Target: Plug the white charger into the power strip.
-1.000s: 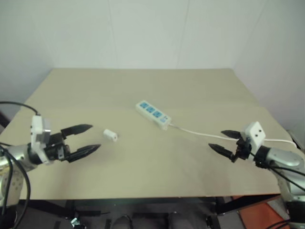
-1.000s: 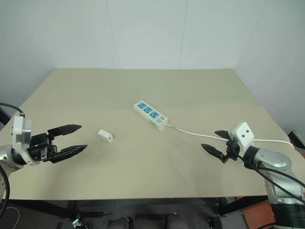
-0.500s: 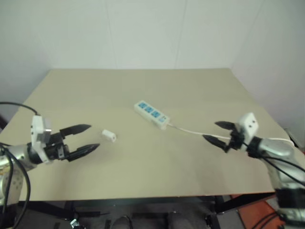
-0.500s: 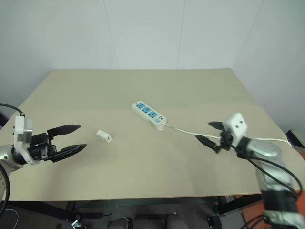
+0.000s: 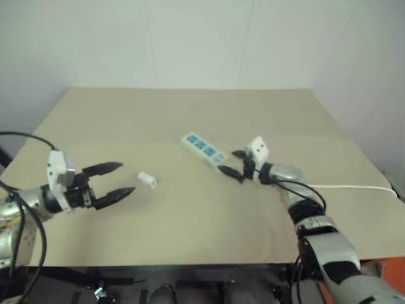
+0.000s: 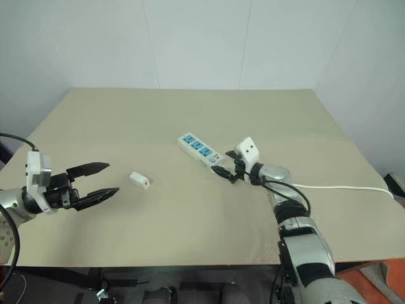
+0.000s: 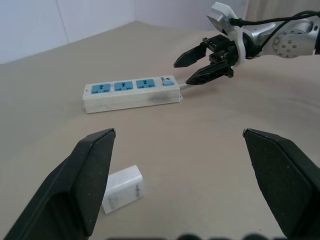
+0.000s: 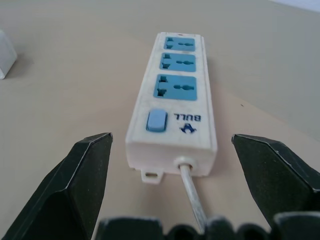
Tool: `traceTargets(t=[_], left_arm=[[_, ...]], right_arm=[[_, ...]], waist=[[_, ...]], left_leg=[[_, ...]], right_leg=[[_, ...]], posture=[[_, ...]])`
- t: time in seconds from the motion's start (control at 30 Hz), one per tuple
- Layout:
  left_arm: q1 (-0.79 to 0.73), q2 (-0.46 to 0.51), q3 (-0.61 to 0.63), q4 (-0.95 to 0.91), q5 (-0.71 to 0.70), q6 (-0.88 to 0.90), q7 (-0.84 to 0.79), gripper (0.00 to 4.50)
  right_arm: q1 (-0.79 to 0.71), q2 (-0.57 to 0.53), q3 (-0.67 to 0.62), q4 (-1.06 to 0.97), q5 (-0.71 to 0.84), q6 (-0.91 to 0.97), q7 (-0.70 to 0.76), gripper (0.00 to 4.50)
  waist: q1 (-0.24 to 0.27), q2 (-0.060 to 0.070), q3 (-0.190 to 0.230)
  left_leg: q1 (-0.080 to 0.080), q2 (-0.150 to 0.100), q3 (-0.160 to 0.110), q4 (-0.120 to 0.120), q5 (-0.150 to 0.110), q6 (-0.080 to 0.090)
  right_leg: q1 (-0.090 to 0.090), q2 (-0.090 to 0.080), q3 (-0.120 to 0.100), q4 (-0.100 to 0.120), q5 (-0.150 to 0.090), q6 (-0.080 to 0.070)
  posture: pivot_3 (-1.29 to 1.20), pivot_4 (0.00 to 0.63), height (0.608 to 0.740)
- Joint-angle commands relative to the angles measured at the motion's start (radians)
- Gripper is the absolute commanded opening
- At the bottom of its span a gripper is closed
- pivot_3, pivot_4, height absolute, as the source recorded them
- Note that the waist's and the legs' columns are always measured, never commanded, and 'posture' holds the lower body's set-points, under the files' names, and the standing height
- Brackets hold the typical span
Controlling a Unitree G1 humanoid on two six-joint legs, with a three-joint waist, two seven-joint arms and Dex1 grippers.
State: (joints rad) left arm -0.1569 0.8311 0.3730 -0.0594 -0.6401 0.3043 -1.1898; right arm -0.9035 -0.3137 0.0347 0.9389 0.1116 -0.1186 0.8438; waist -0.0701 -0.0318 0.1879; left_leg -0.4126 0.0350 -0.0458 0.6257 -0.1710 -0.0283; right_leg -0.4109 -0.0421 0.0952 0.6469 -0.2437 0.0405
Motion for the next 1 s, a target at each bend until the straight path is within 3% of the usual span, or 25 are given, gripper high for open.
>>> traceTargets(t=[0.03,0.57,0.93,1.0], left_arm=[[0.007,-0.002,0.007,-0.040,0.004,-0.021,0.007,4.46],[-0.043,-0.029,-0.040,0.021,0.050,-0.070,-0.006,4.46],[-0.052,-0.037,-0.046,0.059,0.066,-0.106,-0.019,4.46],[-0.041,-0.040,-0.043,0.053,0.065,-0.107,-0.018,4.50]], right_arm=[[-0.063,0.028,-0.018,0.095,-0.014,-0.058,-0.031,4.50],[-0.086,0.151,-0.061,0.249,-0.059,-0.175,-0.217,4.50],[-0.065,0.192,-0.079,0.273,-0.058,-0.174,-0.205,4.50],[-0.064,0.200,-0.079,0.280,-0.062,-0.181,-0.216,4.11]], waist=[[-0.001,0.000,0.000],[-0.011,0.000,0.000],[-0.032,0.000,0.000],[-0.032,0.000,0.000]], left_leg=[[0.000,0.000,0.000,0.000,0.000,0.000],[0.001,0.000,-0.001,0.000,0.000,0.000],[0.001,0.000,-0.001,0.000,0.000,0.000],[0.001,0.000,-0.001,0.000,0.000,0.000]], right_leg=[[0.000,0.000,0.000,0.000,0.000,0.000],[-0.001,0.001,0.000,0.001,0.001,0.000],[0.000,0.001,0.000,0.002,0.001,0.000],[0.000,0.001,0.000,0.002,0.001,0.000]], posture=[[0.00,0.150,0.740],[0.00,0.150,0.740],[0.00,0.150,0.740],[0.00,0.150,0.740]])
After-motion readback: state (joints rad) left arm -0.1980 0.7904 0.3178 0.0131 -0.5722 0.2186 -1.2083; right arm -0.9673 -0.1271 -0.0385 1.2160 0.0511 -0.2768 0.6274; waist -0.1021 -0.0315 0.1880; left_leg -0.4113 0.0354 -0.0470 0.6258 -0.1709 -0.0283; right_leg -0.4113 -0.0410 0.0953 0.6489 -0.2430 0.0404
